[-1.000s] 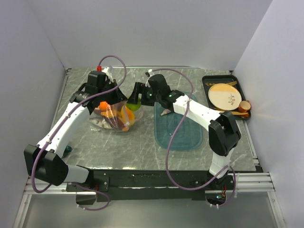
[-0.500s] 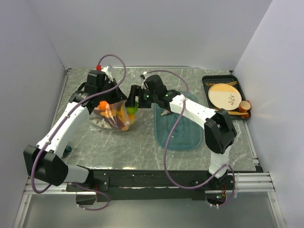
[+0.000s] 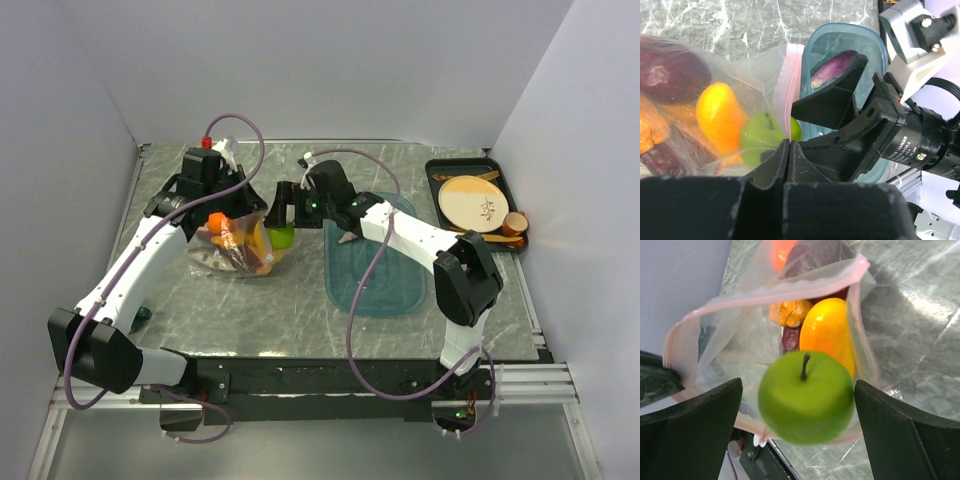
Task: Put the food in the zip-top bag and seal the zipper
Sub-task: Place the fake fruit in the zipper food storage bag.
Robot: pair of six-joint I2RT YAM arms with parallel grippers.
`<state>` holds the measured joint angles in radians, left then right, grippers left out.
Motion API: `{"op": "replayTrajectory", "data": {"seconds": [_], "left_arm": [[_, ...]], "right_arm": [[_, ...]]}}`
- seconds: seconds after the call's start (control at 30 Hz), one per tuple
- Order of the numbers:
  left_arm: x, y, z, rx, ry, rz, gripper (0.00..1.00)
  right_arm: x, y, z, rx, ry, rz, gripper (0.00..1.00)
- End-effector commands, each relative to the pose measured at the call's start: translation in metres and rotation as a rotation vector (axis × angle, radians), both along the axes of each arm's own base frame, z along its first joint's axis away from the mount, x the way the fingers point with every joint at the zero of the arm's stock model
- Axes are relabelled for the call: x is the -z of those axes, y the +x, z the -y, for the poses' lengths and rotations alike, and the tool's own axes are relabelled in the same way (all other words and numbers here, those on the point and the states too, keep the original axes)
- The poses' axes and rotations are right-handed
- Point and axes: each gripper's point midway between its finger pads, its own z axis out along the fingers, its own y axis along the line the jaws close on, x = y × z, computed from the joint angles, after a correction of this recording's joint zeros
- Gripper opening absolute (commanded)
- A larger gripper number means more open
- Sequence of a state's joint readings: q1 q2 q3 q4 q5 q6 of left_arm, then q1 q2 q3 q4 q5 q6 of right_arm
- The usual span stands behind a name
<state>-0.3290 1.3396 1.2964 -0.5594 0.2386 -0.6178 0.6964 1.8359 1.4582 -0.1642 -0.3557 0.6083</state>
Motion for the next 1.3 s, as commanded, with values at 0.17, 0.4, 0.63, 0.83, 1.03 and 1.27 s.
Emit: {"op": "replayTrajectory", "data": {"seconds": [0.17, 0.4, 0.63, 0.83, 1.03, 1.27], "left_arm": [[-0.038, 0.001, 0.002, 0.000, -0.045, 0.107, 0.01], [-0.038, 0.002, 0.002, 0.005, -0.039, 0.106, 0.01], [-0.033, 0.001, 0.003, 0.008, -0.043, 0.097, 0.01], [-0.035, 0.002, 0.003, 0.007, -0.038, 0.102, 0.01], [-0.032, 0.003, 0.004, 0.015, -0.037, 0.095, 0.01], [-0.033, 0.004, 0.004, 0.011, -0.039, 0.098, 0.01]], "right_arm": [[-0.050, 0.016, 0.027, 0.100, 0.084, 0.121, 1.00], [-0.039, 0.006, 0.038, 0.105, 0.053, 0.088, 0.89], [-0.033, -0.014, 0.063, 0.134, 0.020, 0.103, 0.45], [-0.014, -0.020, 0.078, 0.191, -0.017, 0.076, 0.16], [0.009, -0.018, 0.061, 0.158, -0.038, 0.009, 0.08], [0.011, -0.010, 0.016, 0.063, -0.008, -0.016, 0.08]]}}
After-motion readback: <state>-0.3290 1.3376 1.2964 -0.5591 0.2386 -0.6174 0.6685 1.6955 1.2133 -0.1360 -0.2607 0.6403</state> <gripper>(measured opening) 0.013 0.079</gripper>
